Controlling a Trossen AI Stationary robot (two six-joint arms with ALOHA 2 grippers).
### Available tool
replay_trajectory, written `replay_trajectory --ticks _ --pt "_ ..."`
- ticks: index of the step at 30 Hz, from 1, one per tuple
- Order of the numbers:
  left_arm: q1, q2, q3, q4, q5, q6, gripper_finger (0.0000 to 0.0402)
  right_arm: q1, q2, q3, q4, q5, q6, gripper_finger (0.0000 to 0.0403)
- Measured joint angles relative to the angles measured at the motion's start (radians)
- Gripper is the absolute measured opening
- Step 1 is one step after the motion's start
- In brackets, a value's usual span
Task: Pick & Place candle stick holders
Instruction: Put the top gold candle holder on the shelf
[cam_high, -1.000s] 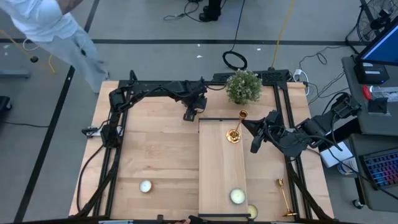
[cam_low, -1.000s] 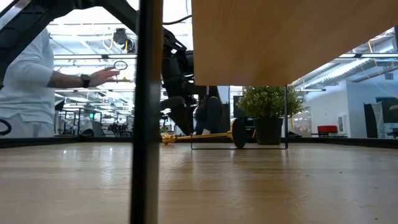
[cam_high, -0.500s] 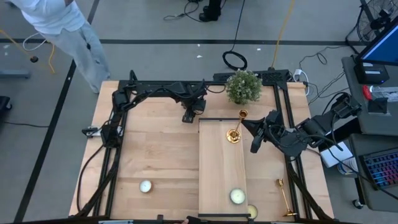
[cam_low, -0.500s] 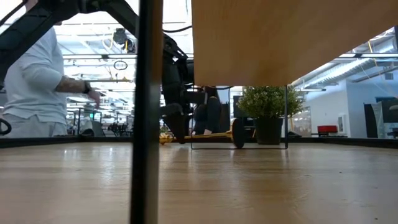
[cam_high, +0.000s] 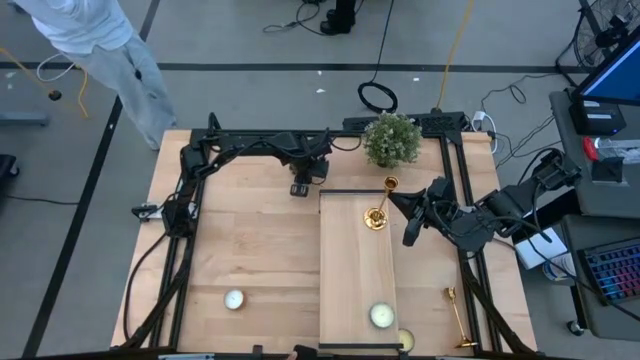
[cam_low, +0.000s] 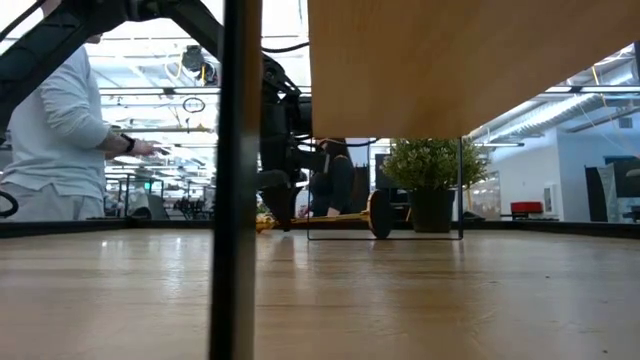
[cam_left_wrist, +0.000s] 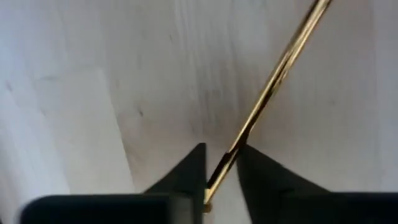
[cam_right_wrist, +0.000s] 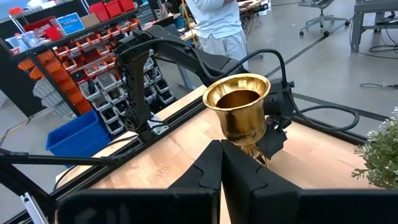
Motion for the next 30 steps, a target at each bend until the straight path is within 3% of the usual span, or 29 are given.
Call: replay_trajectory --ticks 4,12,22,30 --pt "0.001 -0.002 0.000 -0.062 -0.007 -0.007 0.0016 0.000 0.000 0.000 0.003 -0.001 -0.004 0.0000" --pt "0.020 -0.025 -0.001 -0.158 -0.051 -0.100 0.0015 0.000 0.000 0.000 0.004 -0.003 -0.022 0.0000" --pt "0.047 -0.203 0.000 -0.188 -0.081 -0.211 0.0015 0.002 0.000 0.000 0.015 -0.003 -0.046 0.0000" --pt "0.047 -0.336 0.000 -0.332 -0.110 -0.216 0.0015 0.001 0.000 0.000 0.159 -0.002 -0.219 0.0000"
